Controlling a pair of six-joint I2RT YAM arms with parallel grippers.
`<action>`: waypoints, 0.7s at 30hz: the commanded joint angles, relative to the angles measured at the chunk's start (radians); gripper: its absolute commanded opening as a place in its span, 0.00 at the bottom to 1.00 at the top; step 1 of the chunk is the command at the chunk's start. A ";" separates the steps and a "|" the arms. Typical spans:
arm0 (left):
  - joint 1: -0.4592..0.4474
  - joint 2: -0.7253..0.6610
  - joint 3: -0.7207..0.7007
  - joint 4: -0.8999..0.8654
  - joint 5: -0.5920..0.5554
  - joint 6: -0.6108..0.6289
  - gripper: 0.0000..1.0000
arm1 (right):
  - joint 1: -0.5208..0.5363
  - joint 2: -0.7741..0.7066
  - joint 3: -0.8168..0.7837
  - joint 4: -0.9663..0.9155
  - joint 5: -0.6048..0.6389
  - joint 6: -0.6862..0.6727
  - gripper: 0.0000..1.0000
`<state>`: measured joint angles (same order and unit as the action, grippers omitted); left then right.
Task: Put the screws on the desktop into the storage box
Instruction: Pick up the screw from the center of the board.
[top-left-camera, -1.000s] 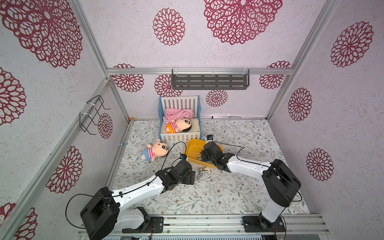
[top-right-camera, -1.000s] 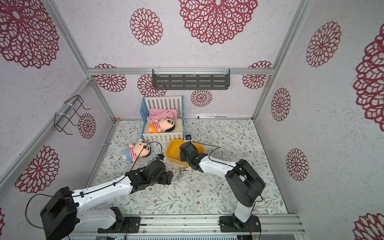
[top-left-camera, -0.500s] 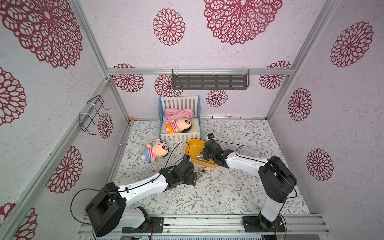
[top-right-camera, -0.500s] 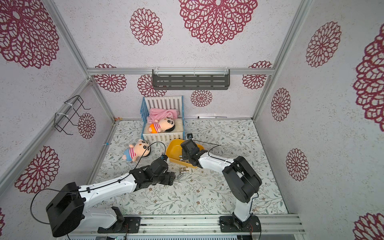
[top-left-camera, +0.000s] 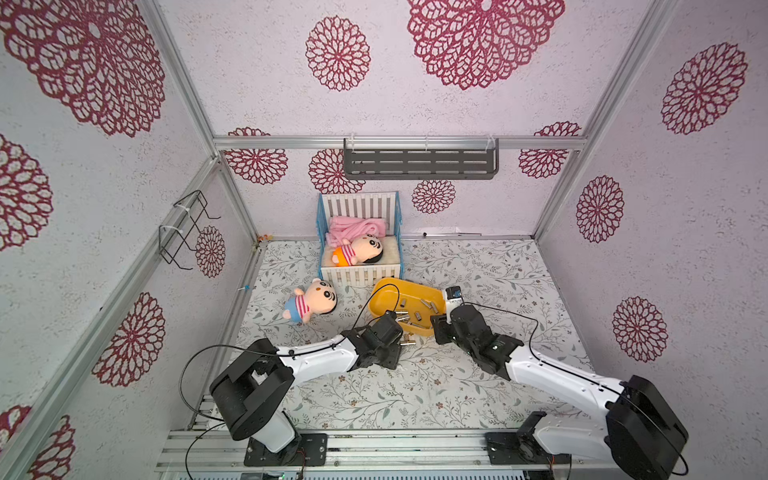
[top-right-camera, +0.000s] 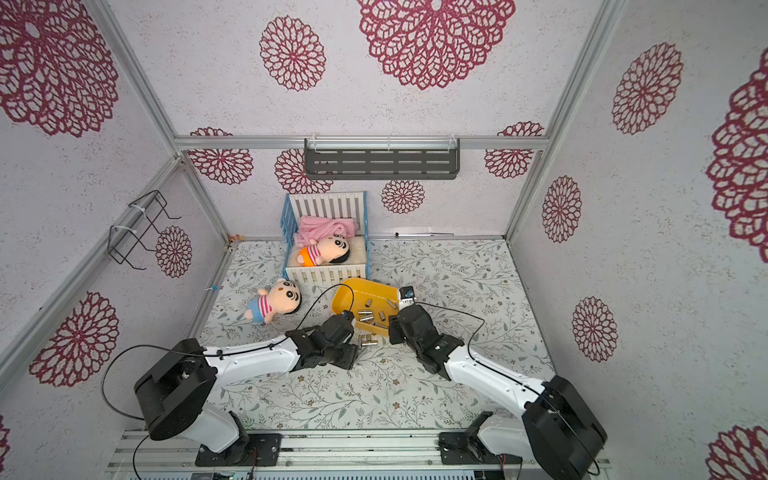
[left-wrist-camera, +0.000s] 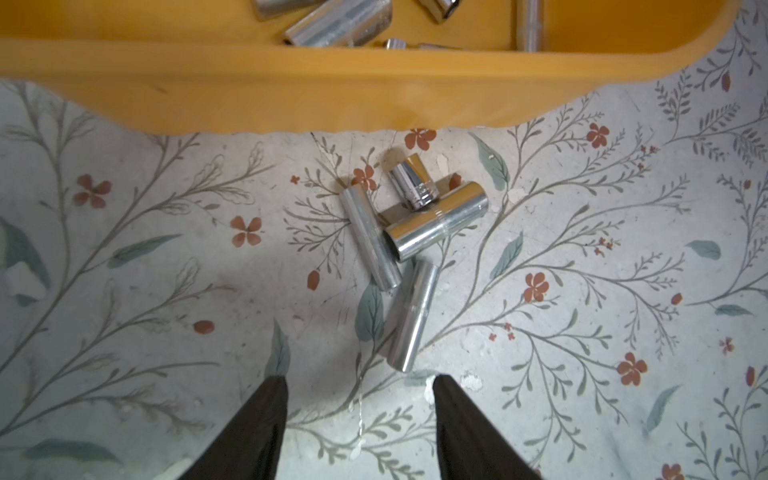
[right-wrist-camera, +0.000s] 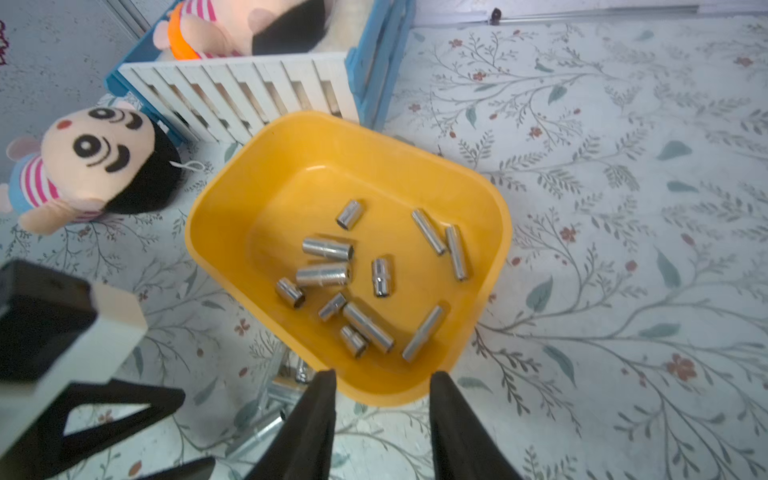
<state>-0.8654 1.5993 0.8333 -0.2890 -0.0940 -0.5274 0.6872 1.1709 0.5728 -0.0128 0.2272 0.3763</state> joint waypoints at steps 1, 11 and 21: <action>-0.011 0.025 0.013 0.053 -0.008 0.031 0.65 | -0.003 -0.079 -0.086 0.122 -0.032 -0.032 0.41; -0.037 0.138 0.093 0.002 -0.023 0.002 0.60 | -0.002 -0.239 -0.217 0.184 0.003 -0.053 0.41; -0.052 0.187 0.149 -0.078 -0.009 -0.002 0.51 | -0.002 -0.314 -0.269 0.228 -0.017 -0.057 0.44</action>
<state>-0.9062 1.7802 0.9764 -0.3225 -0.0982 -0.5247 0.6872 0.8730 0.2947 0.1619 0.2111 0.3408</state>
